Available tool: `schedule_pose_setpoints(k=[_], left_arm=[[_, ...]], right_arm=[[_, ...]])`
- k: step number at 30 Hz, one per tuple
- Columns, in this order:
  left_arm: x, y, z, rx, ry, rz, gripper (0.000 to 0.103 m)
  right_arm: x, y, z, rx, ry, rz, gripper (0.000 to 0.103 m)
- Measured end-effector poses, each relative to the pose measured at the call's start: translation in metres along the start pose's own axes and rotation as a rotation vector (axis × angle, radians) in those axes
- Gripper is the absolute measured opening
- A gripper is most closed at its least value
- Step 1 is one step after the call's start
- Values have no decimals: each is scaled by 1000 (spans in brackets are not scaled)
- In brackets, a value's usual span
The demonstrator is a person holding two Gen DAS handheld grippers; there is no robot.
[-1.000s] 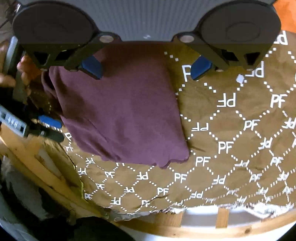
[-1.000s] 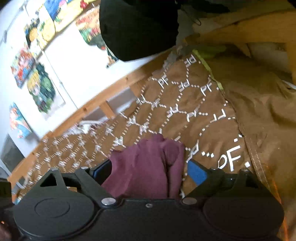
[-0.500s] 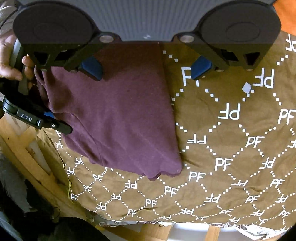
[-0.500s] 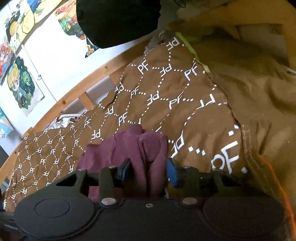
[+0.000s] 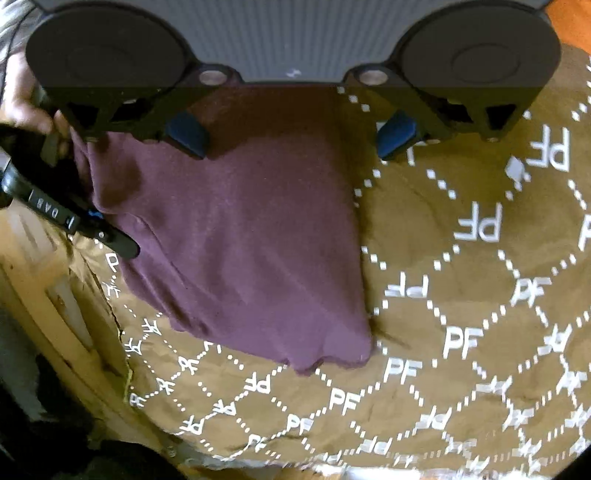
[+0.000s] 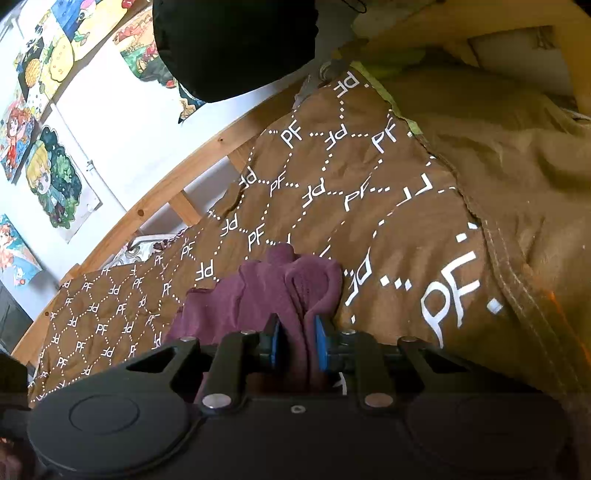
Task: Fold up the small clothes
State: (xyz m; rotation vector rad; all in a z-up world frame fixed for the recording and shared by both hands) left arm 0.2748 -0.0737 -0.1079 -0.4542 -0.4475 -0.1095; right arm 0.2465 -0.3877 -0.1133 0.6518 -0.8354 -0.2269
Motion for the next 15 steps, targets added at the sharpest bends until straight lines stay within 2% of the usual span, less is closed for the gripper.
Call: schedule_pose_setpoints(k=[1, 3, 5, 9, 12, 15], left_arm=[[0, 1, -1, -18, 12, 14, 91], [0, 5, -1, -76, 28, 51, 76], [0, 9, -2, -125, 38, 99, 64], [0, 11, 2, -109, 25, 97, 38], [2, 5, 8, -99, 12, 69, 28], [6, 6, 19, -122, 1, 50, 25]], right_arm=[[0, 0, 0, -3, 1, 6, 22], [-1, 2, 2, -14, -4, 36, 22], [-3, 6, 4, -27, -11, 79, 20], [-5, 14, 8, -57, -20, 116, 16], [-3, 26, 13, -78, -34, 145, 14], [-2, 47, 16, -100, -48, 221, 12]])
Point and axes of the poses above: each gripper's, at about its wrist camera, not at the fingertips, and z roughly against the way its jaws point, y to its left, x to its top, the point moved 5 cm from there along -z, roughly the way its jaws point, and after that the axes turned 6 degrees about -z, right-handed, at the moved point
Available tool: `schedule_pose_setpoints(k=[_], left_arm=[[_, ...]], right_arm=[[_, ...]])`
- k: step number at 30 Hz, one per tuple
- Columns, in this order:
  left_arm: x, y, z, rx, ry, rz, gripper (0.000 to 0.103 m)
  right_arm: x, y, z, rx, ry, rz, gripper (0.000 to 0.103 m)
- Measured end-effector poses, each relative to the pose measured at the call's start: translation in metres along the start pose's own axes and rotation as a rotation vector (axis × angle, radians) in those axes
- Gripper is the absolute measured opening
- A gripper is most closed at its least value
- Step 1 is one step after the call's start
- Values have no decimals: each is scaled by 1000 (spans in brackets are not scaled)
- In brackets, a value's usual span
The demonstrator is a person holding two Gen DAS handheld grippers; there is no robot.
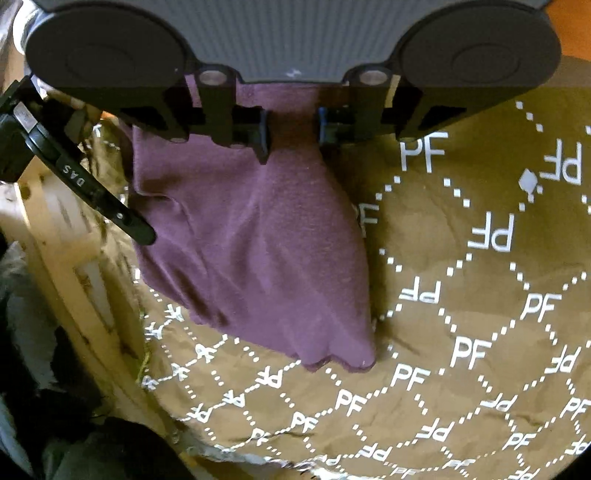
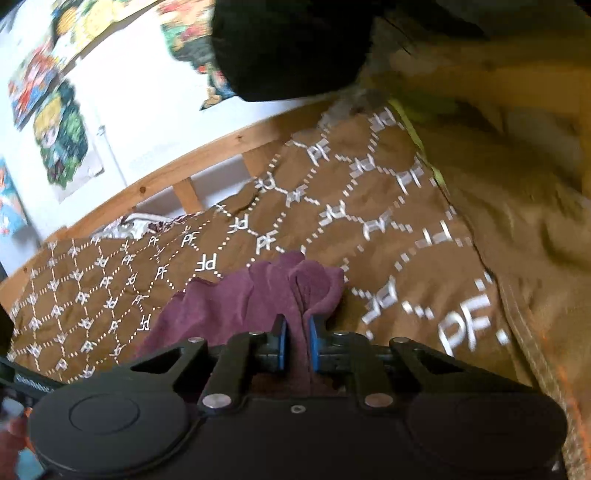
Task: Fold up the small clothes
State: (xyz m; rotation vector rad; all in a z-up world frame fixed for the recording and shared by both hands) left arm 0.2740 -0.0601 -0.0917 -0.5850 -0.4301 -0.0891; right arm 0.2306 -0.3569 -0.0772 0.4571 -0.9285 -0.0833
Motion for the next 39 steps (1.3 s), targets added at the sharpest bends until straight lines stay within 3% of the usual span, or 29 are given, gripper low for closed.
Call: schedule_pose_setpoints(k=[6, 10, 15, 20, 26, 28, 31, 33, 37, 39], left_arm=[[16, 13, 36, 73, -78, -85, 24], [28, 36, 65, 109, -136, -63, 24], [36, 70, 96, 213, -222, -56, 25], [33, 103, 97, 298, -245, -43, 25], [24, 130, 84, 248, -255, 39, 28], [23, 130, 84, 255, -248, 21, 32], [21, 126, 85, 304, -240, 4, 48], [19, 124, 86, 336, -229, 10, 67], [15, 115, 89, 349, -215, 16, 75], [12, 109, 96, 379, -231, 22, 89]], right_arm=[[12, 53, -4, 35, -19, 114, 12], [19, 90, -19, 92, -42, 137, 11], [24, 136, -52, 175, -46, 124, 11], [17, 167, -94, 218, 8, 122, 6], [8, 169, -123, 186, 58, 118, 3], [6, 165, -125, 176, 70, 126, 3], [2, 159, -124, 152, 81, 138, 6], [0, 155, -122, 134, 83, 130, 12], [0, 152, -115, 112, 69, 124, 14], [0, 153, -108, 115, 55, 130, 15]])
Point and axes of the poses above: each gripper's, at about its wrist camera, not at the fingertips, and z roughly against the way its jaws point, y to its left, x to its top, the point moved 5 cm from there along -z, roughly the way its jaws point, and after that the axes turned 6 degrees about -z, right-handed, at the moved point
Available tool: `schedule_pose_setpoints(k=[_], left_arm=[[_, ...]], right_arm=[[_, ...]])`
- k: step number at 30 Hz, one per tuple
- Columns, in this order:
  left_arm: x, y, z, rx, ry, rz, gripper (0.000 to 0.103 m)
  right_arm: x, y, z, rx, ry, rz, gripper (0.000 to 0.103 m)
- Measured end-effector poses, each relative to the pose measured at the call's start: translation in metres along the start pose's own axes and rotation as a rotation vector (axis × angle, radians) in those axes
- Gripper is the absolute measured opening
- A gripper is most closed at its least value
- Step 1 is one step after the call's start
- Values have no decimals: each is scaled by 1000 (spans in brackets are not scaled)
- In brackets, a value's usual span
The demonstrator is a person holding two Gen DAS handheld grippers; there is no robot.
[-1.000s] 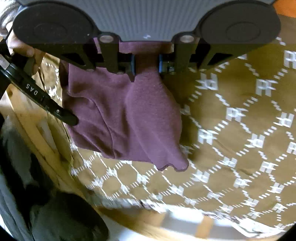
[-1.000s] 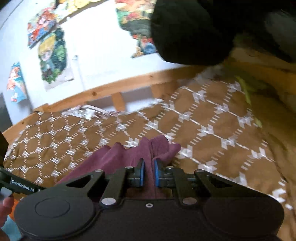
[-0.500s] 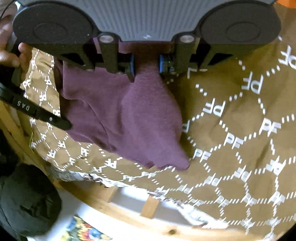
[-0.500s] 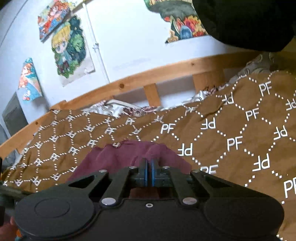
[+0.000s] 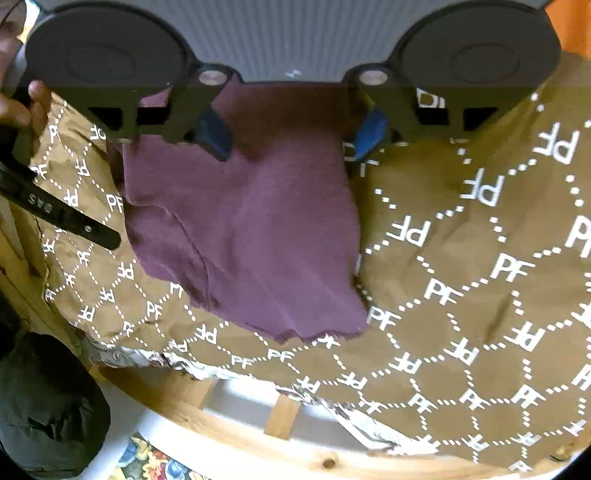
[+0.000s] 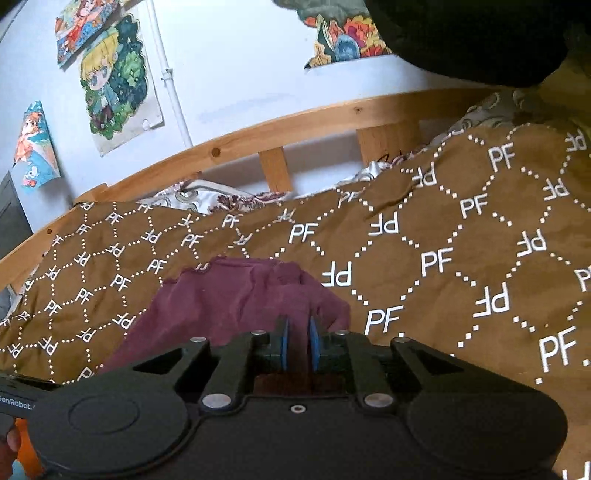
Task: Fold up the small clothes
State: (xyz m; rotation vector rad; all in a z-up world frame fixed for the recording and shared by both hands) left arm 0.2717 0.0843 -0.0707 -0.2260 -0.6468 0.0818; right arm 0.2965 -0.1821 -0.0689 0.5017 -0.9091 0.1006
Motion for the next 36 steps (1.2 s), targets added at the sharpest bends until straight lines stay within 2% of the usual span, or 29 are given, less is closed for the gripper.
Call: schedule_pose_setpoints(k=[3, 6, 7, 8, 9, 11, 13, 17, 22, 30, 36], left_arm=[[-3, -3, 22, 39, -54, 7, 95], [-8, -10, 42, 70, -104, -13, 102], [-10, -13, 49, 85, -121, -20, 102], [-13, -15, 56, 100, -137, -29, 102], [-16, -18, 63, 115, -151, -36, 102], [-25, -24, 78, 165, -183, -62, 102], [-34, -30, 90, 195, -209, -92, 102], [-55, -43, 110, 254, -241, -155, 103], [-77, -55, 128, 274, -261, -217, 103], [-104, -54, 146, 254, -279, -202, 103], [-121, -50, 155, 252, -289, -197, 103]], right_arm=[[0, 8, 17, -1, -28, 38, 29], [-3, 17, 41, 3, -57, 81, 55], [-4, 20, 50, 7, -66, 90, 68], [-6, 22, 60, 14, -77, 98, 76], [-7, 24, 71, 20, -86, 107, 80], [-11, 28, 89, 21, -100, 114, 93], [-19, 32, 108, 29, -116, 123, 99], [-37, 35, 144, 24, -151, 117, 102], [-59, 28, 176, -22, -183, 87, 102], [-87, 27, 208, -49, -181, 71, 102], [-105, 32, 215, -53, -154, 89, 102]])
Point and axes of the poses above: each gripper's, at about its wrist camera, not at the fingertips, and z roughly against the way its jaws point, y to its left, x to its top, the point moved 5 cm from there along -z, roughly the way its jaws point, and after that the axes turned 6 degrees about -z, right-handed, at the moved point
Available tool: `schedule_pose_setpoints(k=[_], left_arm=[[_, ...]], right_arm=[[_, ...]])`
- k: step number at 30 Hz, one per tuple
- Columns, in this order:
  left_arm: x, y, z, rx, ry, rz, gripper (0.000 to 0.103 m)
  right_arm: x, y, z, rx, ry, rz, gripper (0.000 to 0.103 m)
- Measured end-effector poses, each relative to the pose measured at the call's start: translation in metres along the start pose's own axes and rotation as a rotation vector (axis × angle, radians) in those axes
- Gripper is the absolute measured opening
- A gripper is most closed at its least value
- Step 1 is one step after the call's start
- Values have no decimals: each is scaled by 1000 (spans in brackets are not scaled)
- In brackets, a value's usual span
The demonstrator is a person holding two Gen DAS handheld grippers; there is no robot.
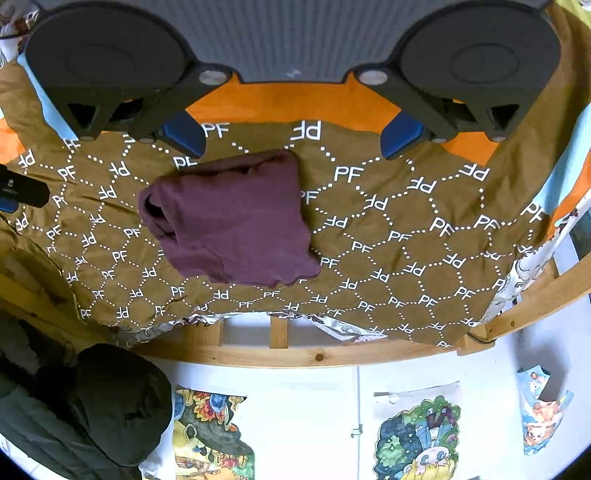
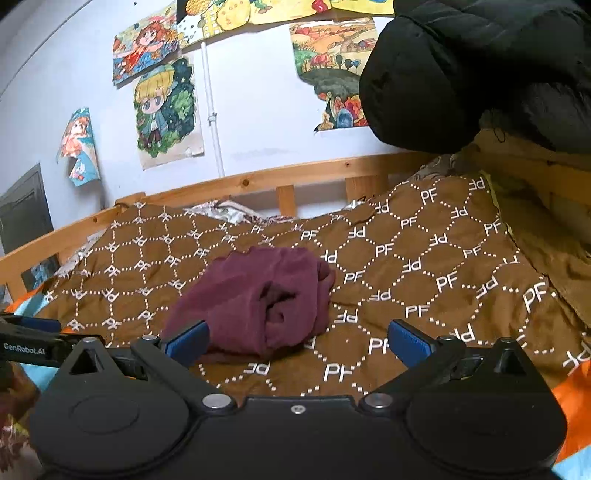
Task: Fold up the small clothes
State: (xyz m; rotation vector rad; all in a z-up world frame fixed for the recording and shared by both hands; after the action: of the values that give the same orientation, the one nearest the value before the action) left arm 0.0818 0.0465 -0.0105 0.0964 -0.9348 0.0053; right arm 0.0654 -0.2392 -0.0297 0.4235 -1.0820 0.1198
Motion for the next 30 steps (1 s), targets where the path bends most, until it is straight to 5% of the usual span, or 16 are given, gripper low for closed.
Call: schedule_pose_setpoints(k=[30], left_arm=[[-12, -1, -6, 9, 30, 15, 103]], right_arm=[[-12, 0, -6, 25, 45, 6, 102]])
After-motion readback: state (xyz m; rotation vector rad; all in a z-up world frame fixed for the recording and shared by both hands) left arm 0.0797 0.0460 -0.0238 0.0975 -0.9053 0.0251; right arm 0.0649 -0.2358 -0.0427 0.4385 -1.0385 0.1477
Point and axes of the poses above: each gripper's, at about its wrist camera, not at the fingertips, and z roughly against the way its jaws point, y to its left, x to its top, the point moved 5 cm from there along -z, roughly the way its jaws point, and after that the axes turned 6 degrees about -z, right-handed, at the moved point
